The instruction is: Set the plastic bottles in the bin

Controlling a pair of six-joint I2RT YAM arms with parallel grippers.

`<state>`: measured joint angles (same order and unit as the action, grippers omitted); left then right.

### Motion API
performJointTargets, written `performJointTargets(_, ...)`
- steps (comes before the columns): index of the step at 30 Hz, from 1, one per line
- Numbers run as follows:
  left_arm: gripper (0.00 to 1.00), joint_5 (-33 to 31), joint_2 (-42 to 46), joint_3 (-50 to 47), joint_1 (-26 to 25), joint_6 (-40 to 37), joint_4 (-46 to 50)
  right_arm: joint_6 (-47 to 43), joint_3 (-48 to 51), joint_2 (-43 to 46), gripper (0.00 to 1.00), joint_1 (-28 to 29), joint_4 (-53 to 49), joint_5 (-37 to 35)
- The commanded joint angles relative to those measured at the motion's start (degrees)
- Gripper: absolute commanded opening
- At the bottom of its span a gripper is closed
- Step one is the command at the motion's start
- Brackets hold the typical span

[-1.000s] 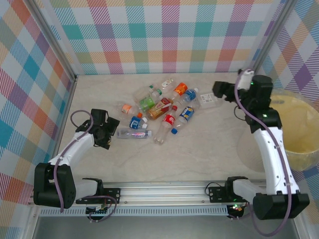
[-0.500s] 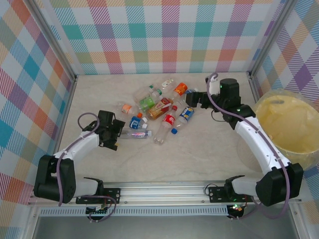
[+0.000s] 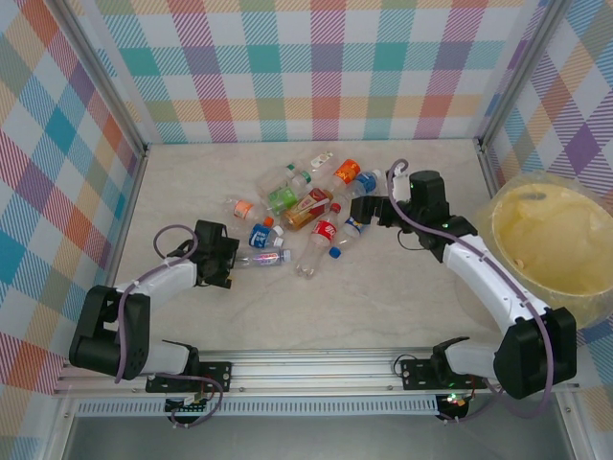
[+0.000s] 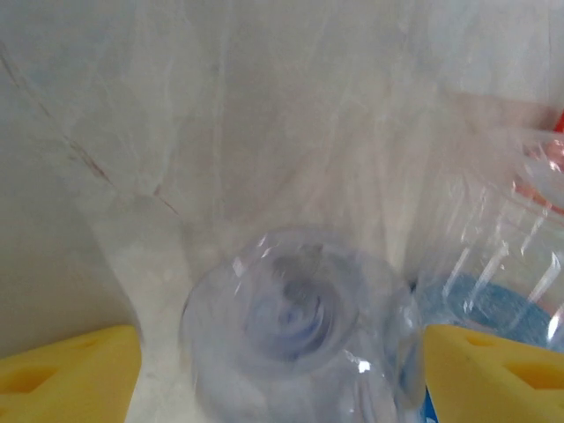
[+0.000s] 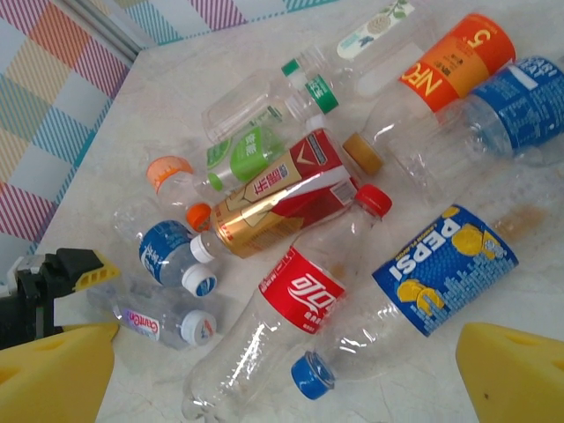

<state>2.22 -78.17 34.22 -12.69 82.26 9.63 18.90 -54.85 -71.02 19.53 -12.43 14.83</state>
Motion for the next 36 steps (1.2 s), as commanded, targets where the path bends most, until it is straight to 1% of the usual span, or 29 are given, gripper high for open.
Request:
performJointTargets(1, 0.79, -2.8, -1.4, -1.7, -0.7, 2.0, -4.9, 0.1, 1.5, 2.6, 1.0, 0.6, 2.2, -0.5)
performJointTargets(7, 0.69, -3.9, -3.2, -2.5, -0.7, 1.9, -8.5, 0.1, 3.9, 4.3, 1.0, 1.2, 3.3, -1.3)
performJointTargets(12, 0.62, -4.9, -2.0, -3.1, -0.7, 1.2, -9.0, -1.0, 5.5, 5.3, 1.0, 2.5, 3.8, -1.1)
performJointTargets(14, 0.6, -5.6, -1.1, -2.9, -0.7, 0.0, -8.4, -1.5, 6.0, 5.7, 1.0, 3.1, 4.1, -1.1)
performJointTargets(18, 0.57, -7.2, 0.9, -1.3, -0.7, -3.9, -4.0, -1.6, 6.9, 6.2, 1.0, 4.0, 4.7, -0.9)
performJointTargets(22, 0.56, -9.4, 5.1, -2.2, -0.7, -6.8, -3.5, -2.0, 7.4, 5.6, 1.0, 4.9, 4.8, -0.9)
performJointTargets(25, 0.56, -10.0, 9.3, -2.6, -0.7, -11.6, -6.0, -2.7, 7.4, 5.1, 1.0, 6.0, 5.7, -0.8)
performJointTargets(28, 0.54, -9.5, 13.1, 0.0, -0.8, -18.7, -5.8, -2.7, 7.2, 3.9, 1.0, 7.3, 7.9, -0.9)
performJointTargets(31, 0.53, -7.2, 15.0, 4.7, -1.1, -26.4, -4.5, -1.2, 4.8, 0.9, 1.0, 8.6, 7.1, -2.5)
performJointTargets(34, 0.52, -4.4, 15.5, 9.2, -2.2, -33.6, -4.5, -0.7, 2.2, -2.4, 1.0, 9.7, 7.2, -0.2)
performJointTargets(36, 0.52, -1.3, 15.1, 11.6, -3.2, -37.6, -5.5, -0.2, 1.5, -3.6, 1.0, 10.6, 8.6, 1.7)
